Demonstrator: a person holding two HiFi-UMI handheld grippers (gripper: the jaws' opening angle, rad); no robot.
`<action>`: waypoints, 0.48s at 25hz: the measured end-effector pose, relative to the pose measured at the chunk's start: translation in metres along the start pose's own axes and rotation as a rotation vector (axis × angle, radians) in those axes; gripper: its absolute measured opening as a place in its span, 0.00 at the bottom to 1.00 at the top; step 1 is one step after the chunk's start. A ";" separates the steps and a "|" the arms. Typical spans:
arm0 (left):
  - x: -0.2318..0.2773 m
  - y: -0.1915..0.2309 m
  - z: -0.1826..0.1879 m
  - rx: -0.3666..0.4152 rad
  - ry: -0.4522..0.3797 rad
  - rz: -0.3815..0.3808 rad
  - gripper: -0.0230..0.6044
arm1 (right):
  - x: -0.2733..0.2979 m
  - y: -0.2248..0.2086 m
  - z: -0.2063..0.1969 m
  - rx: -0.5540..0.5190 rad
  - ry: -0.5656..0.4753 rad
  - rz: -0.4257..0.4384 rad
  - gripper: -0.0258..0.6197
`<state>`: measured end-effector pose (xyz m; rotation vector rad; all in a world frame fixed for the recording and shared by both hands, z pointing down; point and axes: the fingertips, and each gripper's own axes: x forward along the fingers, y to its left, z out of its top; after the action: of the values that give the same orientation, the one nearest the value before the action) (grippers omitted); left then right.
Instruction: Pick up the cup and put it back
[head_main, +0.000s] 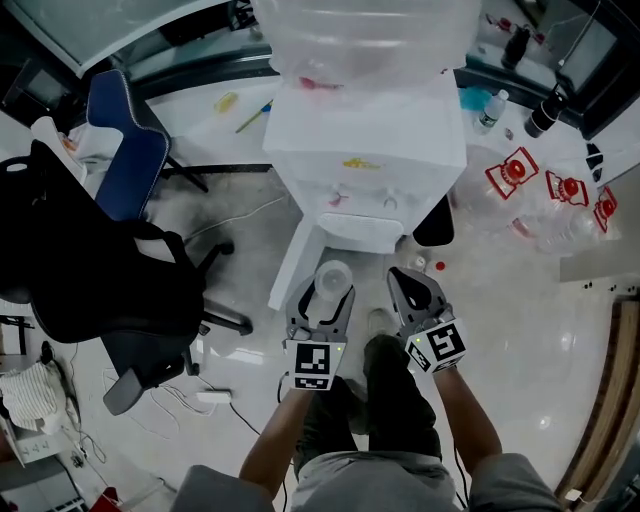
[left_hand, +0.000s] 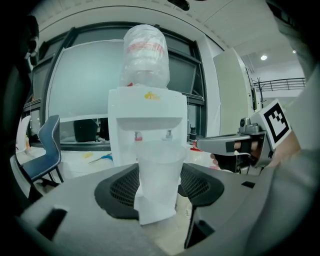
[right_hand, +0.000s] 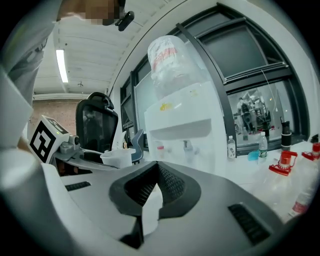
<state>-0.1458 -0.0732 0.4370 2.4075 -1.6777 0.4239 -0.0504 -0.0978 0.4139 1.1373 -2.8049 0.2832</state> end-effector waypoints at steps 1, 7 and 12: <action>0.006 0.001 -0.012 0.000 0.003 -0.001 0.45 | 0.004 -0.003 -0.010 0.000 0.000 -0.001 0.05; 0.045 0.006 -0.082 -0.015 0.010 0.007 0.45 | 0.021 -0.022 -0.079 -0.001 0.005 0.003 0.05; 0.076 0.010 -0.136 -0.016 0.017 0.013 0.45 | 0.036 -0.045 -0.133 0.034 -0.001 -0.021 0.05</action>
<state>-0.1477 -0.1031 0.5903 2.3756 -1.6846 0.4304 -0.0411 -0.1261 0.5562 1.1732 -2.7982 0.3297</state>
